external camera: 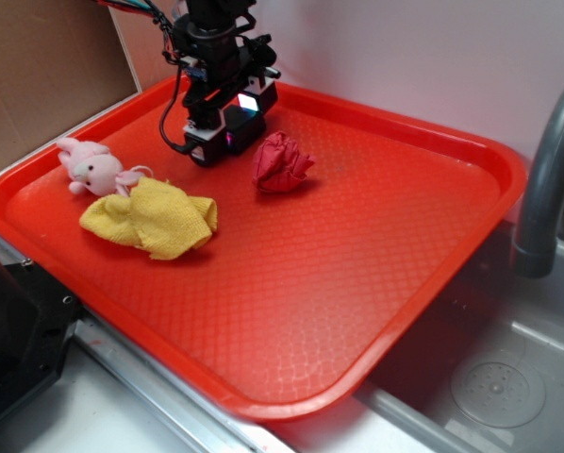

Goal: Grab the black box.

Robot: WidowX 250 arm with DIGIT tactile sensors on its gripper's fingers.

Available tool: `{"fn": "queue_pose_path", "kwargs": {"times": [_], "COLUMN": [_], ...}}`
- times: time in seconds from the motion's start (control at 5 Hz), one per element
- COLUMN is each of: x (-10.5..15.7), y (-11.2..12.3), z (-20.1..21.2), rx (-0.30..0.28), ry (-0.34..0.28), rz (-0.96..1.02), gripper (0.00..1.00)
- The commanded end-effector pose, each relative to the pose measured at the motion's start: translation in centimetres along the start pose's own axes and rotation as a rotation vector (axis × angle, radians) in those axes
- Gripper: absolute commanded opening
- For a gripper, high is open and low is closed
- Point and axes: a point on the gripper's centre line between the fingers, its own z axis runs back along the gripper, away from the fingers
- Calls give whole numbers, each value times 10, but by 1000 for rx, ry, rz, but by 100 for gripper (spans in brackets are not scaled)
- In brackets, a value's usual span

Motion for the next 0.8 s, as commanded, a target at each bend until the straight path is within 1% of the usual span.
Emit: {"fn": "queue_pose_path", "kwargs": {"times": [0.0,0.2,0.4,0.6], "x": [-15,-31,-36,-41], "y": [11,24,39,58], "z": [110,142,163,177], "rx": [-110,-85,-76,-132], "ry": [89,89,79,66], "rz": [-496,-747,-999,-1249], "gripper": [0,0,0,0]}}
